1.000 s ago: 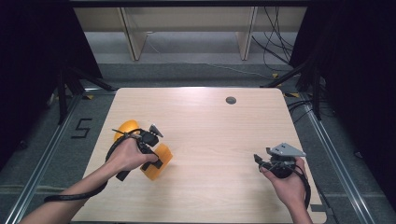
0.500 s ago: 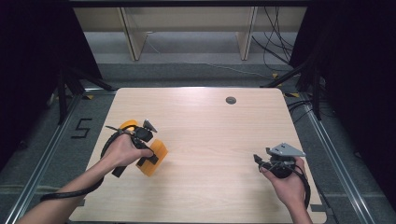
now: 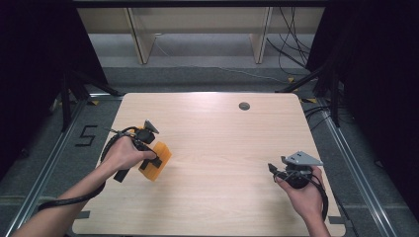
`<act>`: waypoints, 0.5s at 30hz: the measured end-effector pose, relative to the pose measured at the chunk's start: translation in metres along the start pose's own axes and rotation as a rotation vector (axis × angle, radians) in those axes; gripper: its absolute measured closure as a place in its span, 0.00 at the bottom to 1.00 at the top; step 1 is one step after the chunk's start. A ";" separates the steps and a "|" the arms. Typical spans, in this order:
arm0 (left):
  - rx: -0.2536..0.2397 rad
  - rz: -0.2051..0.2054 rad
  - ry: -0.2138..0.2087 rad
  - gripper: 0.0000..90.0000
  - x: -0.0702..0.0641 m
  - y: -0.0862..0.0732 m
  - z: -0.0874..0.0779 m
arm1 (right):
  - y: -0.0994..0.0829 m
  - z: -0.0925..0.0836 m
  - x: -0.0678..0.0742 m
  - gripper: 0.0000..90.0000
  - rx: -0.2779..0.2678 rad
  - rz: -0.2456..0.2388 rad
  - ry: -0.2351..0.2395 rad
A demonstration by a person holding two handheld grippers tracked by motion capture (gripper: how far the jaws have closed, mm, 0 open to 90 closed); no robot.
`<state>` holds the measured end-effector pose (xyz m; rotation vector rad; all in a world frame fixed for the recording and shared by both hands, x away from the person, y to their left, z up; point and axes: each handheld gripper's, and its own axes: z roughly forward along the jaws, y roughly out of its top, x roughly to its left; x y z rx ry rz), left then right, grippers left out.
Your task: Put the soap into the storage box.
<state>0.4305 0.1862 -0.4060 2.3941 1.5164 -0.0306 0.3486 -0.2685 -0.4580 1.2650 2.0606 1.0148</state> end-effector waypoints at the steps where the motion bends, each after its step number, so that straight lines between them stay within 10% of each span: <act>1: -0.007 -0.011 0.004 0.67 0.001 0.000 0.000 | 0.000 0.000 0.000 0.49 0.004 0.000 0.001; 15: -0.030 -0.050 0.012 0.67 0.013 0.003 -0.008 | 0.000 -0.001 0.000 0.49 0.006 0.004 0.002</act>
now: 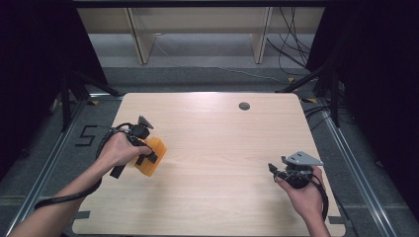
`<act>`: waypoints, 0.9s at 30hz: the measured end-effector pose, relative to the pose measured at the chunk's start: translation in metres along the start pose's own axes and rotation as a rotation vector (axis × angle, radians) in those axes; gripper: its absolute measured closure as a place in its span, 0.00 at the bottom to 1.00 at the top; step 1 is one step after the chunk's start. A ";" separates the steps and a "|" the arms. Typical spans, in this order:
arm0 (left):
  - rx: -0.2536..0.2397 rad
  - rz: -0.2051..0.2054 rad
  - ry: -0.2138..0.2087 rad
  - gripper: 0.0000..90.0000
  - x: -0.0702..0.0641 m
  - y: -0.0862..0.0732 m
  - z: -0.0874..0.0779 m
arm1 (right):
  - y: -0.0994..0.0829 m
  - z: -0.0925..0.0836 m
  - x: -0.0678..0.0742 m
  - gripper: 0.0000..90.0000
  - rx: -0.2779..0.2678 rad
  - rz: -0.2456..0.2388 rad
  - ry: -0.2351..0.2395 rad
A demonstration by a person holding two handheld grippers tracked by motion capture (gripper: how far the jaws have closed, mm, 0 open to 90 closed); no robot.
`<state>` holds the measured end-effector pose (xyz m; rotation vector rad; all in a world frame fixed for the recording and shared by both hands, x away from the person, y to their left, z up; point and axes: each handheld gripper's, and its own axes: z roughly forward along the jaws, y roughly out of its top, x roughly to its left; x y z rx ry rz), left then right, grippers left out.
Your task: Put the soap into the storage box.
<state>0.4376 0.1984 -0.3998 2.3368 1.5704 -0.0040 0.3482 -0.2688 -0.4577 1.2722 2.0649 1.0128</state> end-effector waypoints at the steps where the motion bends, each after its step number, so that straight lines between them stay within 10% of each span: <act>1: 0.000 0.000 0.005 0.67 0.001 0.000 -0.001 | 0.000 0.000 0.000 0.49 0.001 -0.001 -0.001; 27: -0.020 -0.066 0.045 0.67 0.023 0.010 -0.012 | 0.000 0.000 -0.002 0.49 -0.006 -0.026 -0.002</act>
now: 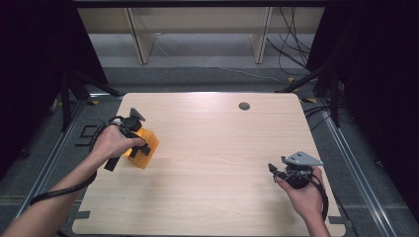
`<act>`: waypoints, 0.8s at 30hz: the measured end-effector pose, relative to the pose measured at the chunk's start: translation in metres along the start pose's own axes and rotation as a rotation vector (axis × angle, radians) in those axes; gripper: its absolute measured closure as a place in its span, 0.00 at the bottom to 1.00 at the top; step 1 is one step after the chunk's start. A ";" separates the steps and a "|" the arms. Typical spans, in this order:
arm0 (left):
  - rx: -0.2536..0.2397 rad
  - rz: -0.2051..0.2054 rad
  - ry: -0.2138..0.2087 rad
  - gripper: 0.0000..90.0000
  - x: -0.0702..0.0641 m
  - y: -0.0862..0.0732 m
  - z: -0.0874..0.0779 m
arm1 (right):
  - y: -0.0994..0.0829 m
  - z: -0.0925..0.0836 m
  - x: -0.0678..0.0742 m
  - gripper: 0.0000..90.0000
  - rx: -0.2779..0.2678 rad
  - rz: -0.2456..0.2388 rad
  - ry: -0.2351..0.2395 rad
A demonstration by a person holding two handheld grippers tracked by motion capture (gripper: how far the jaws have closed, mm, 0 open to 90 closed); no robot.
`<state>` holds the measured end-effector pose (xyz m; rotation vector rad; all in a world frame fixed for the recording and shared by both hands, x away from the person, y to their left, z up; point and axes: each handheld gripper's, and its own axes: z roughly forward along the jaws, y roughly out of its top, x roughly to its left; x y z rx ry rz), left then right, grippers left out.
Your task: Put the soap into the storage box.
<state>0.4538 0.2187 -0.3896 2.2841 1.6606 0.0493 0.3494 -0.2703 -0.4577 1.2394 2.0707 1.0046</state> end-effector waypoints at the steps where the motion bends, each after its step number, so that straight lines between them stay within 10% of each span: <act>1: 0.006 0.004 0.003 0.67 0.001 0.000 -0.001 | 0.000 0.000 0.000 0.49 0.000 0.000 0.000; 7: 0.000 0.034 0.004 0.67 0.007 0.002 0.001 | 0.000 0.000 0.000 0.49 0.000 0.001 0.000; 13: -0.008 -0.038 0.001 0.67 0.008 0.003 0.003 | 0.000 -0.001 0.002 0.49 0.013 0.029 0.003; 24: -0.015 -0.042 0.025 0.67 0.021 0.006 -0.003 | 0.000 0.000 0.000 0.49 0.004 0.010 0.009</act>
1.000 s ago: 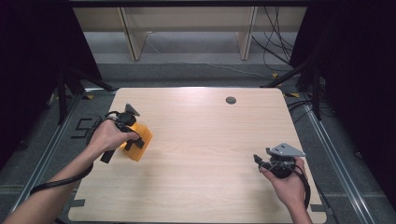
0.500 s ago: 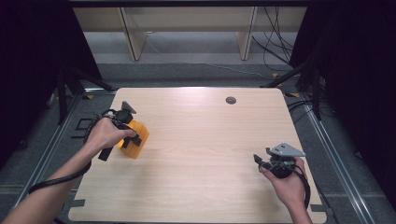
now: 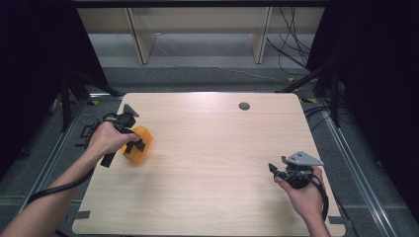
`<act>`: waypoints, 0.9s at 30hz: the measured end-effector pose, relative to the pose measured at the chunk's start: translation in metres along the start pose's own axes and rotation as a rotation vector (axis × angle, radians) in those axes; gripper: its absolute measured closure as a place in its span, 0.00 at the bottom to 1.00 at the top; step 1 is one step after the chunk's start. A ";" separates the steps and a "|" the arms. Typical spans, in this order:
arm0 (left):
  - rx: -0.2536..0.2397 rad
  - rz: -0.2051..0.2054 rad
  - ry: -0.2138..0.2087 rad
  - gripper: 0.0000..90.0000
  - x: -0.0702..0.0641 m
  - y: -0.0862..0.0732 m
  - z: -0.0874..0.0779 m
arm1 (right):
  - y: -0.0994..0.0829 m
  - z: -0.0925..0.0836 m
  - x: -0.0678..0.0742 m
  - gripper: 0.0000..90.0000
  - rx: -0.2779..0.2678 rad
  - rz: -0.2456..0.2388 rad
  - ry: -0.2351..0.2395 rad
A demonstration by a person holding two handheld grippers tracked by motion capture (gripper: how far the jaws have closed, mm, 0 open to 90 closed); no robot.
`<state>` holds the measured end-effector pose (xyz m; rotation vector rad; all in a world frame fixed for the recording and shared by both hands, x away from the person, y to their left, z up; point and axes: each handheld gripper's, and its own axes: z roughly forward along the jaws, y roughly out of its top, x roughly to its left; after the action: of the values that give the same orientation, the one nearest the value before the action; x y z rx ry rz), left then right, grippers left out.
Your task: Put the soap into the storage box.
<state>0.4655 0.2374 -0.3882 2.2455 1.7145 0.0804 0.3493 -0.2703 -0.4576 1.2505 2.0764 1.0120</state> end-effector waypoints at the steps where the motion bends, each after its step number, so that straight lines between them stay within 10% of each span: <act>1: 0.000 0.000 0.000 0.67 0.000 0.000 0.000 | 0.000 0.000 0.000 0.49 -0.002 -0.003 -0.002; 27: -0.004 -0.024 0.059 0.67 0.022 0.014 -0.005 | 0.000 0.000 -0.001 0.49 -0.002 -0.012 -0.014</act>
<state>0.4830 0.2557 -0.3828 2.2406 1.7688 0.1457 0.3492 -0.2710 -0.4574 1.2396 2.0695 0.9967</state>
